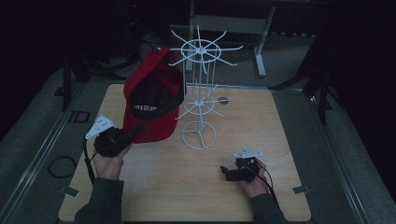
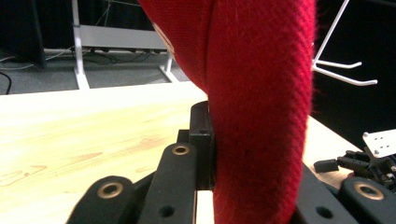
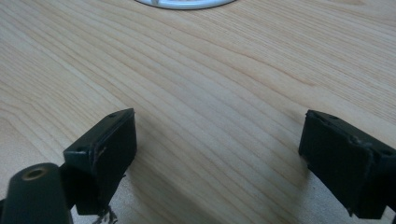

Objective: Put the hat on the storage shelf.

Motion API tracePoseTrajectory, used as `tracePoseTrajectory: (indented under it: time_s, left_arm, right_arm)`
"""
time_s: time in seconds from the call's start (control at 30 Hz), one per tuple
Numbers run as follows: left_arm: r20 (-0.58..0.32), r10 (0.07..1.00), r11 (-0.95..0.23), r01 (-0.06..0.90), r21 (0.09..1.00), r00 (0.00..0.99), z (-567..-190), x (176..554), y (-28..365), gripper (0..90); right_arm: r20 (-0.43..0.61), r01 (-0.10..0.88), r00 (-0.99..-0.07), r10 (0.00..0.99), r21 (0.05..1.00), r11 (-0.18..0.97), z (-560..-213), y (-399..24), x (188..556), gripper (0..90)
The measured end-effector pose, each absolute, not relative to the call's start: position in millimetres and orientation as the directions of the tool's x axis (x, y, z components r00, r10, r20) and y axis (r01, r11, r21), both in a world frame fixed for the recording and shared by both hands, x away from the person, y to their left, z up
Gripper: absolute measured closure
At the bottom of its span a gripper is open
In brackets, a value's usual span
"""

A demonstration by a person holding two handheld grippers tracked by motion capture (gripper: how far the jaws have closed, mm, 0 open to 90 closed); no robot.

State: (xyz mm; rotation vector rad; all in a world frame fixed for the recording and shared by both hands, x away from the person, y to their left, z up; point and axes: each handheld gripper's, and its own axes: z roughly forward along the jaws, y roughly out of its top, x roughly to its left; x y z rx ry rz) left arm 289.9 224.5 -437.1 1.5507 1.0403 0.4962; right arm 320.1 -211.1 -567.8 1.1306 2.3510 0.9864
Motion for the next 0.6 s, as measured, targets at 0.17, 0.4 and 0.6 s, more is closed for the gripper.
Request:
tracePoseTrajectory:
  time_s: [0.17, 0.4, 0.6]
  left_arm:
    - [-0.206, 0.830, 0.022, 0.338, 0.941, 0.519, -435.6, 289.0, 225.3, 69.3]
    - [-0.224, 0.840, 0.027, 0.375, 0.927, 0.495, -441.0, 291.4, 227.2, 50.3]
    - [-0.218, 0.850, 0.015, 0.391, 0.920, 0.480, -444.1, 292.5, 227.7, 42.3]
  right_arm:
    - [-0.012, 0.543, -0.620, 0.785, 0.716, 0.439, -567.6, -211.1, 320.0, 11.2]
    - [-0.016, 0.539, -0.621, 0.784, 0.717, 0.441, -567.8, -211.3, 320.2, 11.2]
    - [-0.013, 0.542, -0.619, 0.785, 0.717, 0.439, -567.7, -211.2, 320.1, 11.2]
